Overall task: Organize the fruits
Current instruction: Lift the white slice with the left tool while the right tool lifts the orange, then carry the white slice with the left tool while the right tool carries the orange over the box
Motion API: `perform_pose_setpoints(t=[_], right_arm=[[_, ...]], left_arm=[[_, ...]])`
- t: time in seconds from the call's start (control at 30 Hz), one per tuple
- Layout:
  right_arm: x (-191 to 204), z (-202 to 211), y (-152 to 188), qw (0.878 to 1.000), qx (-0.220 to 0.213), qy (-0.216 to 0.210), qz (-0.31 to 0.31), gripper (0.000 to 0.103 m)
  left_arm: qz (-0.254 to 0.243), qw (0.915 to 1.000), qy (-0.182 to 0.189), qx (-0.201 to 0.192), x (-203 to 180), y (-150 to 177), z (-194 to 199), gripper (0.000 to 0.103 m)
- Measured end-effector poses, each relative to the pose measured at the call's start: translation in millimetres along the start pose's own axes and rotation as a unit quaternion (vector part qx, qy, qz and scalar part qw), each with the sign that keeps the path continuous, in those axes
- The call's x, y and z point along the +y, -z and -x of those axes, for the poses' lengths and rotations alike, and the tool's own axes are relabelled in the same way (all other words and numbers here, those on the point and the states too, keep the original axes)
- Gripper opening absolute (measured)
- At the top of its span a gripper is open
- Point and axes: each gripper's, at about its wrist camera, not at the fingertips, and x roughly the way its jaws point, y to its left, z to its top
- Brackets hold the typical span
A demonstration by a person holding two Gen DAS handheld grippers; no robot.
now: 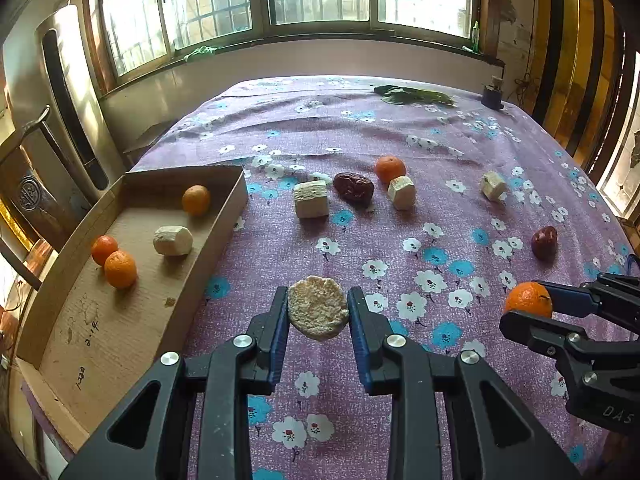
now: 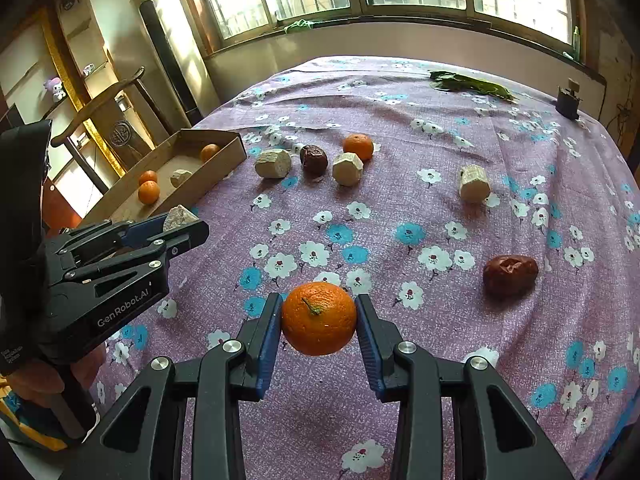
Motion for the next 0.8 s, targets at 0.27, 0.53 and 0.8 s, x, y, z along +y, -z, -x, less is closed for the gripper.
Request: perform_pose_setpoints(t=[0.27,0.53,0.8], right_arm=[[17,-8,-15,1.0,-0.002,-0.011,0.016,0.04],[39,-18,-29,0.999,0.004,-0.021,0.043,0.04],[67,-25,-45,0.997,-0.001,-0.037,0.07,0.04]], left_arm=[[0.019,0.9995,-0.021,-0.013,28,-7,6,0.028],[0.036,0.9982,-0.041,-0.023,55,-13,11,0.028],[0.053,0.9964,-0.061,-0.026,85,-14,14,0.028]])
